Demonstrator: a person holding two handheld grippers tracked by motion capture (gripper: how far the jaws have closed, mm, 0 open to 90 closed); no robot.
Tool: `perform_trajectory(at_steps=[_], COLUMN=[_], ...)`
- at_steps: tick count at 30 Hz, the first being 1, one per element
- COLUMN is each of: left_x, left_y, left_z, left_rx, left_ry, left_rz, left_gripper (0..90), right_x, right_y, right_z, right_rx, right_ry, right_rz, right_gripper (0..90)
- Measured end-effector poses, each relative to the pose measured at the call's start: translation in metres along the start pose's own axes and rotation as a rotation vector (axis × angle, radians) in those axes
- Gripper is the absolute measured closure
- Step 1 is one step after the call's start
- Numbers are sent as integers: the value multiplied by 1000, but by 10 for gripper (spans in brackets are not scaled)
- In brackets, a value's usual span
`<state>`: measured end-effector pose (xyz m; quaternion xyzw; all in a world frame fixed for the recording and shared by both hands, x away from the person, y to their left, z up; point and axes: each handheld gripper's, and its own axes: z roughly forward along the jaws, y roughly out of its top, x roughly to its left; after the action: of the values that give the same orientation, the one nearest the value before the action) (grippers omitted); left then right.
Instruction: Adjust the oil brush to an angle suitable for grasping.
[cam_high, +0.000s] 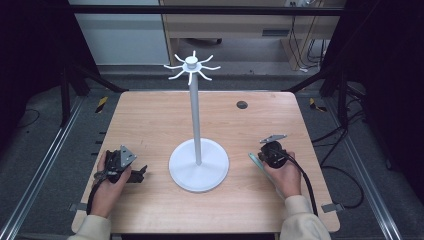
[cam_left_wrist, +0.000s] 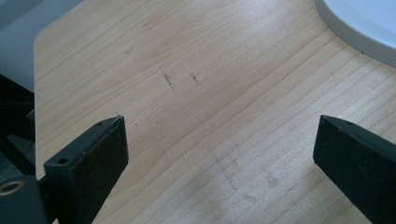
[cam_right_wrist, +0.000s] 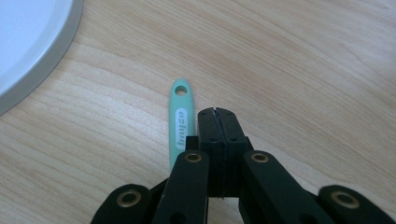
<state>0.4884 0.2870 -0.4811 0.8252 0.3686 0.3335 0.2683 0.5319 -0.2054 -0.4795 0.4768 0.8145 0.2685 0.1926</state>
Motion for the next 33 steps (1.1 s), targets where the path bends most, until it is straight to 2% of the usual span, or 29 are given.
perform_trajectory(at_steps=[12, 15, 21, 26, 32, 33], left_x=[0, 0, 0, 0, 0, 0], left_y=[0, 0, 0, 0, 0, 0], left_z=[0, 0, 0, 0, 0, -1], left_rx=[2, 5, 1, 2, 1, 2], left_ry=[-2, -3, -2, -1, 1, 0], left_rz=[3, 4, -1, 0, 0, -1], left_gripper=[27, 27, 28, 28, 28, 28], right_x=[1, 2, 12, 27, 34, 35], right_y=[-1, -1, -1, -4, -4, -4], right_z=[5, 4, 0, -5, -9, -9], right_rx=[28, 31, 44, 60, 74, 76], right_ry=[22, 42, 100, 158, 179, 176], right_rz=[-4, 7, -30, -99, -112, -100], right_gripper=[900, 900, 900, 900, 900, 900])
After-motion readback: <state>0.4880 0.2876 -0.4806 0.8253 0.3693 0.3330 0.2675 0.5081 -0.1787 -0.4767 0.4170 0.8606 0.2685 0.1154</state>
